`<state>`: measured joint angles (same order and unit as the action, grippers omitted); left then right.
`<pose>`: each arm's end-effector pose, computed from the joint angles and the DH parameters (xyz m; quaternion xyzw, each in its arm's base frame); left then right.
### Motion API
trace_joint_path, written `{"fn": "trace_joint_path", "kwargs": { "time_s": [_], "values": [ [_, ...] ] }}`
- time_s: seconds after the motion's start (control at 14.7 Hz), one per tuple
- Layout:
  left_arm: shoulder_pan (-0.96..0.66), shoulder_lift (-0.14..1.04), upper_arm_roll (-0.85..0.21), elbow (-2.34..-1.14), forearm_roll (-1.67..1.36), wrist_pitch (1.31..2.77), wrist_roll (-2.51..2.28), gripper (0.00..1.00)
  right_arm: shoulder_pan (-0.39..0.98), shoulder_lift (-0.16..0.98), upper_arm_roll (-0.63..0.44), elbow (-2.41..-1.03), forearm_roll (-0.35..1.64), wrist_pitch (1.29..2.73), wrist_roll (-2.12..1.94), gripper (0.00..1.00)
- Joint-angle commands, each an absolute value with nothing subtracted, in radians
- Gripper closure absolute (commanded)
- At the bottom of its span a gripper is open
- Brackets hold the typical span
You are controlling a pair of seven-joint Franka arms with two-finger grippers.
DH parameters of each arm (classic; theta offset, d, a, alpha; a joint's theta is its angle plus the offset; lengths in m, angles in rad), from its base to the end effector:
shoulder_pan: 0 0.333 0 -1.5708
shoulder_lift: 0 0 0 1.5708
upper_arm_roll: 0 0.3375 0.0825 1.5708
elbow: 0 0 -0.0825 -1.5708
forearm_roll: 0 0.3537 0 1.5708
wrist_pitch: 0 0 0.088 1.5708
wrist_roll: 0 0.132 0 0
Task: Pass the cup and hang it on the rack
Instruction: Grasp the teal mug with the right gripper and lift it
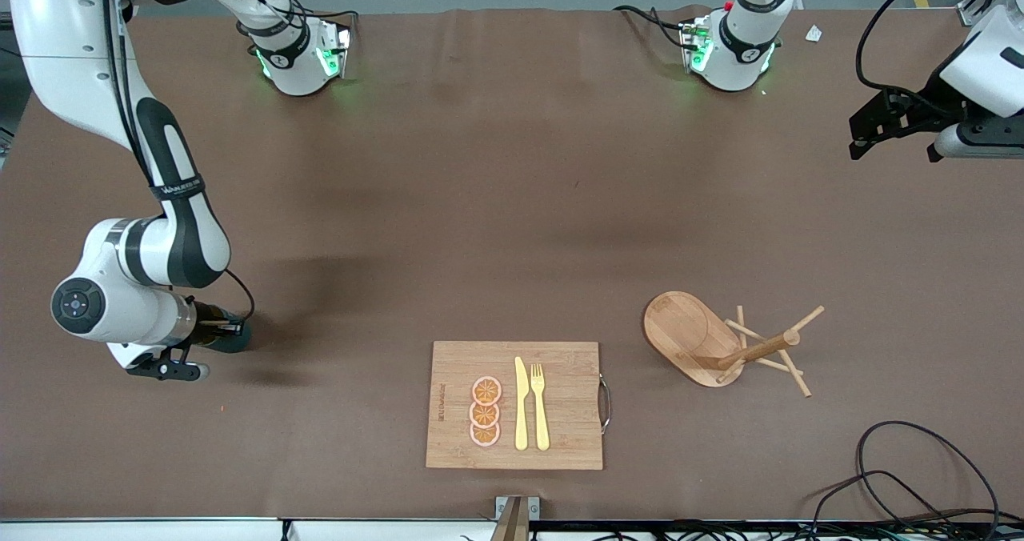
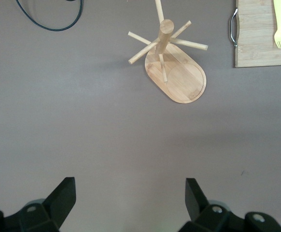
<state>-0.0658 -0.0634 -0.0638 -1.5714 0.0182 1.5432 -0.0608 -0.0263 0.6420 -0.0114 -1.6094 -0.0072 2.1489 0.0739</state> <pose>0.4974 -0.0636 0.6507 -0.9992 0.0339 -0.0185 0.0094 0.6686 -0.0247 0.2552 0.9973 -0.0526 -0.0511 0.0073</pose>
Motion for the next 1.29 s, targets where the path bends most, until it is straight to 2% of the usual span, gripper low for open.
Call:
{"fn": "trace_joint_path", "kwargs": {
  "time_s": [0.0, 0.34, 0.54, 0.68, 0.89, 1.23],
  "values": [
    [-0.066, -0.067, -0.084, -1.548, 0.02, 1.523, -0.061, 0.0, -0.037, 0.632, -0.002, -1.609, -0.018, 2.154, 0.078, 0.97],
    [-0.063, -0.066, -0.086, -1.546, 0.021, 1.522, -0.064, 0.0, 0.017, 0.629, 0.006, -1.536, 0.024, 2.138, 0.109, 0.99],
    [-0.058, -0.069, -0.086, -1.549, 0.021, 1.497, -0.066, 0.0, 0.099, 0.627, 0.006, -1.471, 0.135, 2.048, 0.147, 0.99],
    [-0.055, -0.078, -0.078, -1.546, 0.021, 1.48, -0.063, 0.0, 0.216, 0.627, 0.005, -1.444, 0.208, 2.025, 0.213, 0.99],
    [-0.057, -0.078, -0.078, -1.548, 0.021, 1.479, -0.064, 0.0, 0.386, 0.635, 0.003, -1.392, 0.216, 2.034, 0.437, 0.99],
    [-0.071, -0.064, -0.087, -1.546, 0.02, 1.502, -0.067, 0.0, 0.606, 0.784, 0.011, -1.175, 0.229, 2.098, 0.716, 0.99]
  ]
}}
